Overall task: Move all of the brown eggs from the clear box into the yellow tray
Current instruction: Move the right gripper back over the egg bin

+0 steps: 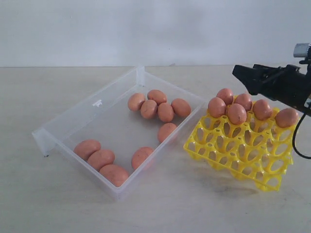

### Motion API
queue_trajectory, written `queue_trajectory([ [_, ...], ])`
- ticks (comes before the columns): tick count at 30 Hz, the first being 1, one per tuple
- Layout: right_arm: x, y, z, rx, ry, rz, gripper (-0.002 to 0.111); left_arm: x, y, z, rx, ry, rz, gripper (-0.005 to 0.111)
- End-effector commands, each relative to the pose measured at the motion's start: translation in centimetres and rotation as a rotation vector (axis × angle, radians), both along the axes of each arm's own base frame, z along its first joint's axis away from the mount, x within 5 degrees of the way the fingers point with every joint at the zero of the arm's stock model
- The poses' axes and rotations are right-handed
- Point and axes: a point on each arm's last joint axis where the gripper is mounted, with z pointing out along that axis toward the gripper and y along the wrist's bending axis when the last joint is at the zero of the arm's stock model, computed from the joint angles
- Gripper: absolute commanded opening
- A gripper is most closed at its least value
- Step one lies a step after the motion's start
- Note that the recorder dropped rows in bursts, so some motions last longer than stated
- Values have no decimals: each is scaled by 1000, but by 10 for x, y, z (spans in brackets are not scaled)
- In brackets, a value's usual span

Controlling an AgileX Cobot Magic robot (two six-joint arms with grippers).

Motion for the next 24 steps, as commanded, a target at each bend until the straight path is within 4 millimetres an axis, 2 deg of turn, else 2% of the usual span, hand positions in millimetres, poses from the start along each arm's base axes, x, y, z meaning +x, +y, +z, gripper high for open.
queue_trajectory([
  [1,-10,11,39,-75,-109,126,20,0,0,0,0,-6,-3,4],
  [2,-14,15,45,-91,-118,166,5,0,0,0,0,-6,-3,4],
  [3,-18,20,54,-85,-119,206,1,0,0,0,0,-6,-3,4],
  [6,-27,42,76,-112,-107,283,-1,0,0,0,0,-6,-3,4],
  [8,-32,61,85,-233,-66,295,0,0,0,0,0,-6,-3,4],
  [11,-41,105,92,-547,6,343,0,0,0,0,0,-6,-3,4],
  [13,-45,135,96,-758,77,291,0,0,0,0,0,-6,-3,4],
  [14,-45,143,98,-836,109,217,0,0,0,0,0,-6,-3,4],
  [18,-50,191,114,-1054,81,51,0,0,0,0,0,-6,-3,4],
  [21,-43,219,124,-1004,120,61,0,0,0,0,0,-6,-3,4],
  [24,-28,239,124,-917,319,120,0,0,0,0,0,-6,-3,4],
])
